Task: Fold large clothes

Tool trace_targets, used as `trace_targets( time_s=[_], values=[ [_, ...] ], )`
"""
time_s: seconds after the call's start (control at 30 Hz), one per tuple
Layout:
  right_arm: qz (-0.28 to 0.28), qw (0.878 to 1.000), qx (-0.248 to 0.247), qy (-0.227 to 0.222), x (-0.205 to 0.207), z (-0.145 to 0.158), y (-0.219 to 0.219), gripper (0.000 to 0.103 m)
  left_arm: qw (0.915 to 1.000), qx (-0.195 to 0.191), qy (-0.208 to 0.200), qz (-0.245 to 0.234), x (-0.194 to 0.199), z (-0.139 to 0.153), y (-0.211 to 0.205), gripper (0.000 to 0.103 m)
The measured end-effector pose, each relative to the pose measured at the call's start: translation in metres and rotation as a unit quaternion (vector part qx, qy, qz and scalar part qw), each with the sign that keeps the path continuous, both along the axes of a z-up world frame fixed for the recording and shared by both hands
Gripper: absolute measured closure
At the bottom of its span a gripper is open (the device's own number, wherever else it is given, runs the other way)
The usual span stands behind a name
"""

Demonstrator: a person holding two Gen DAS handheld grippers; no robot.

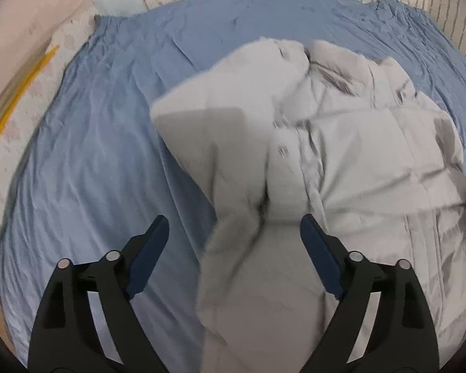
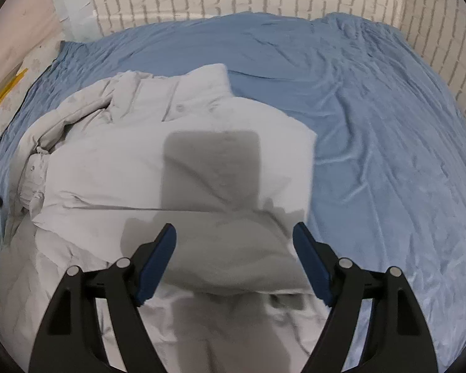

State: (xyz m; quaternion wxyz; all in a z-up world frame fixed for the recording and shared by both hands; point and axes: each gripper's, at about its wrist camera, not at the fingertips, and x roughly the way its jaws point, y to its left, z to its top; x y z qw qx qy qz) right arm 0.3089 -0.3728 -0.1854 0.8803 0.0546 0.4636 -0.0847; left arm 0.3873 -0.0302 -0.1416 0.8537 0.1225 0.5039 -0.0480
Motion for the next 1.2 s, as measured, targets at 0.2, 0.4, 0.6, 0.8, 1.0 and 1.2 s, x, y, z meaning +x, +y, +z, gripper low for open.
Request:
trace_targets(
  time_s=[0.2, 0.4, 0.6, 0.8, 1.0, 1.2],
  values=[
    [0.029, 0.999, 0.028, 0.003, 0.02, -0.003, 0.033, 0.025, 0.9996, 0.027, 0.003, -0.004, 0.046, -0.003, -0.016, 0.014],
    [0.068, 0.996, -0.05, 0.028, 0.047, -0.016, 0.082, 0.047, 0.9982, 0.058, 0.014, 0.004, 0.09, -0.029, -0.036, 0.026],
    [0.071, 0.994, -0.068, 0.049, 0.058, -0.037, 0.088, 0.049, 0.9982, 0.05, 0.029, 0.016, 0.099, -0.042, -0.013, 0.074],
    [0.037, 0.994, -0.095, 0.048, 0.067, -0.036, 0.074, 0.049, 0.993, 0.104, 0.048, 0.03, 0.078, -0.057, 0.062, 0.088],
    [0.048, 0.993, -0.1, 0.052, 0.076, -0.036, 0.069, 0.045, 0.9957, 0.071, 0.055, 0.022, 0.052, -0.067, 0.092, 0.083],
    [0.055, 0.994, -0.08, 0.042, 0.052, -0.015, 0.037, 0.027, 0.9967, 0.077, 0.006, 0.023, 0.037, -0.033, 0.091, 0.032]
  ],
)
